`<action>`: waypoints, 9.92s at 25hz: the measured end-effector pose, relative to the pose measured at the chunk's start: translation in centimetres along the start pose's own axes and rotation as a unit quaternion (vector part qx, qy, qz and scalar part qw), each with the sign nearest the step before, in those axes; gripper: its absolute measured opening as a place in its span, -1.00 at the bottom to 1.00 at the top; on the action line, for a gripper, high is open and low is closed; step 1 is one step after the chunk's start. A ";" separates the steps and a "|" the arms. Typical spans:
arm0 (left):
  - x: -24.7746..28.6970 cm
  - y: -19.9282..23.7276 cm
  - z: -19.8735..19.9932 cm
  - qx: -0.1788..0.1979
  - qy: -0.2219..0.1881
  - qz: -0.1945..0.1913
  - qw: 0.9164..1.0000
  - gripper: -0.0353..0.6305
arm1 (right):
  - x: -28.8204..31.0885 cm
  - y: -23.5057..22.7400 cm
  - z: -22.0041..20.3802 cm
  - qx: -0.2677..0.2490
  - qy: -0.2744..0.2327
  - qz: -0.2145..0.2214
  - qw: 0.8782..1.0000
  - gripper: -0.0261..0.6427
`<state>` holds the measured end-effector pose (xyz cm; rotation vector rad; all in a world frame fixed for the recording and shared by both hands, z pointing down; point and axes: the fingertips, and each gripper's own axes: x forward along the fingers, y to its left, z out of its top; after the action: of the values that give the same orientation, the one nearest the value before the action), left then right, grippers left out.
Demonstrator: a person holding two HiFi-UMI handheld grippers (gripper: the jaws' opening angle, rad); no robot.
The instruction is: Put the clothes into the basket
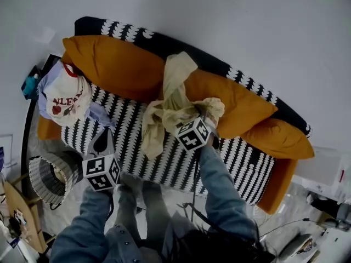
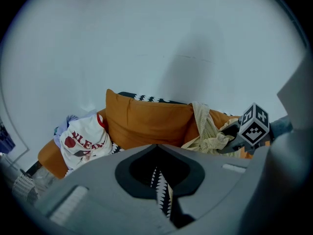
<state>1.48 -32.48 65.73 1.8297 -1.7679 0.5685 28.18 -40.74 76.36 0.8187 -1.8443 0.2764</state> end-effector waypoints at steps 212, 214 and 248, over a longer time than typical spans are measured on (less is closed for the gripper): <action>-7.8 49.6 -4.9 -0.219 -0.007 0.251 0.943 -0.86 | 17.0 37.1 51.2 0.006 -0.097 0.217 0.971 -0.19; -7.9 49.6 -5.6 -0.228 -0.003 0.254 0.940 -0.86 | 17.8 37.5 51.0 0.003 -0.088 0.218 0.972 -0.19; -15.3 52.5 -9.0 -0.278 -0.028 0.310 0.909 -0.86 | 15.2 39.6 50.9 -0.021 -0.090 0.174 0.980 -0.78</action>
<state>-51.11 -15.26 67.35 0.8960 -2.2588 0.1881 -37.93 -44.96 75.54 0.4999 -2.1562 0.3921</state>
